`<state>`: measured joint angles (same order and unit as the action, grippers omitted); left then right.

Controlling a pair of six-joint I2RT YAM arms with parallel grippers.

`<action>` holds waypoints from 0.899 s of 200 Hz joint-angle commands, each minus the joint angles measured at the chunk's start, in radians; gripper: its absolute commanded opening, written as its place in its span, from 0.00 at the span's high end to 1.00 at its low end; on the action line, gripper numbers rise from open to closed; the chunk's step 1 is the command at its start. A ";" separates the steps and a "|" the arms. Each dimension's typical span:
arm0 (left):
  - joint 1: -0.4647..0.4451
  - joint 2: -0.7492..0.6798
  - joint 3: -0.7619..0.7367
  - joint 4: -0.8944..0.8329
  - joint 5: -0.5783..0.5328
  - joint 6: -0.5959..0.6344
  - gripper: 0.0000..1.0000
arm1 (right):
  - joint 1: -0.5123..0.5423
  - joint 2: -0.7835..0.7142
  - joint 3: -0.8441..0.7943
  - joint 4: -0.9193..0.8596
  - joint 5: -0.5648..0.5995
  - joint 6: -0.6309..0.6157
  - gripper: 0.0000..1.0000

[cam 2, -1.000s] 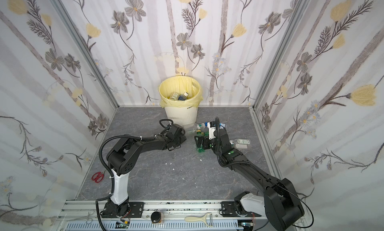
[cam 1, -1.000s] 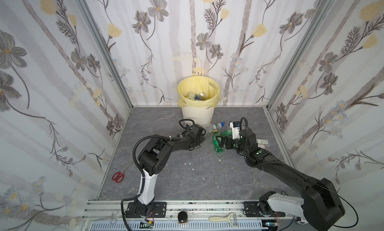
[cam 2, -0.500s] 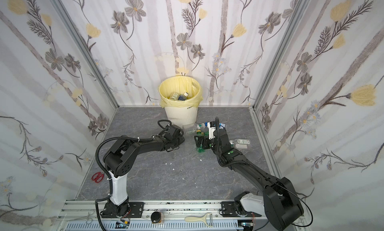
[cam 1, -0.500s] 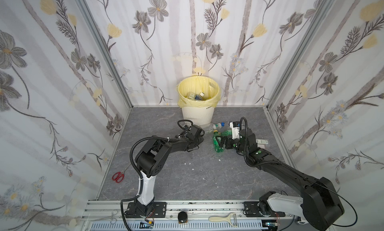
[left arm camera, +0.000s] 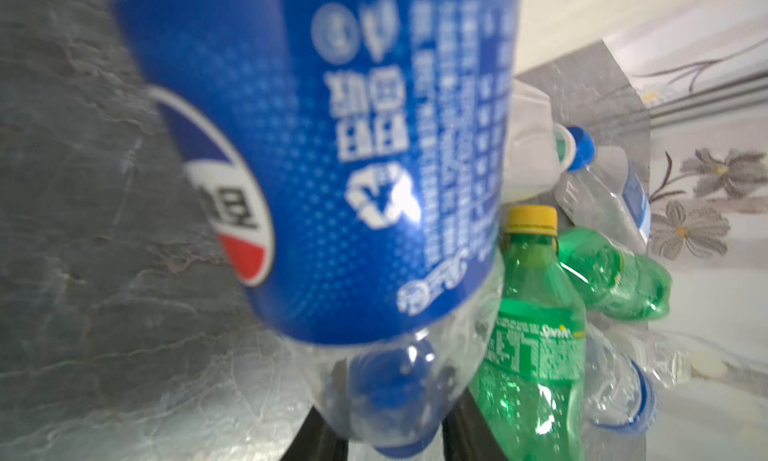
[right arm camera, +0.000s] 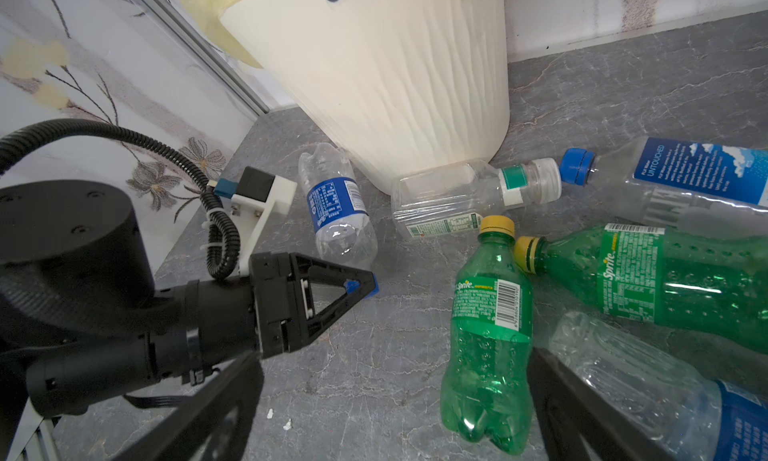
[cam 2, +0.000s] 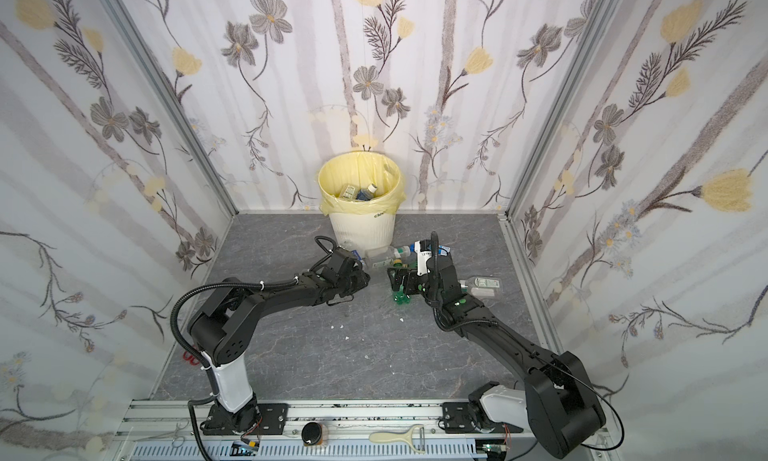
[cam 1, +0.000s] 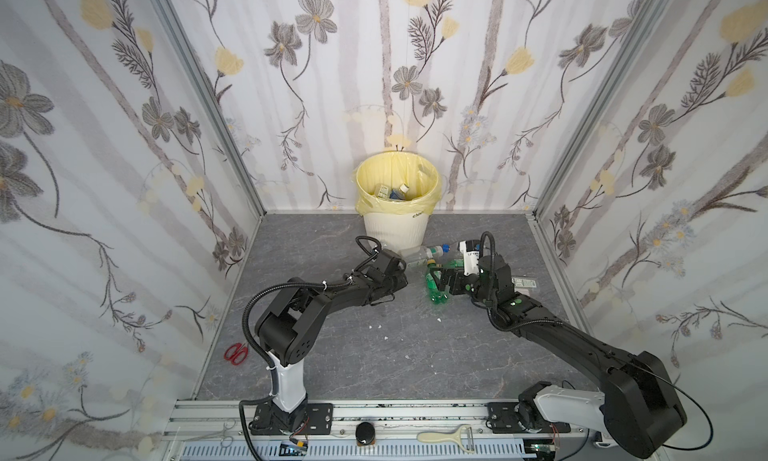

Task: Throw the plastic bottles in the bin
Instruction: 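Grasp the Pepsi bottle with the left gripper and lift it toward the right gripper, then close the right gripper on the Pepsi bottle held by the left gripper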

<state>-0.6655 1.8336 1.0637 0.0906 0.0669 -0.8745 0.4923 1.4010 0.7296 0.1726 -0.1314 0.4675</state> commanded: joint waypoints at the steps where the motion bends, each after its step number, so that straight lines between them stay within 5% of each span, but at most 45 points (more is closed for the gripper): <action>1: -0.012 -0.054 -0.033 0.027 0.049 0.091 0.71 | -0.015 0.009 0.016 -0.016 -0.015 0.042 0.00; 113: -0.176 -0.140 -0.038 0.034 0.073 0.259 0.70 | -0.083 0.133 0.089 0.059 -0.234 0.180 0.00; 180: -0.194 -0.141 -0.019 0.036 0.076 0.271 0.70 | -0.082 0.177 0.099 0.088 -0.279 0.186 0.10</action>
<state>-0.8566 1.7016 1.0321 0.1001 0.1432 -0.6205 0.4088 1.5623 0.8215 0.2096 -0.3862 0.6460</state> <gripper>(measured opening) 0.315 0.920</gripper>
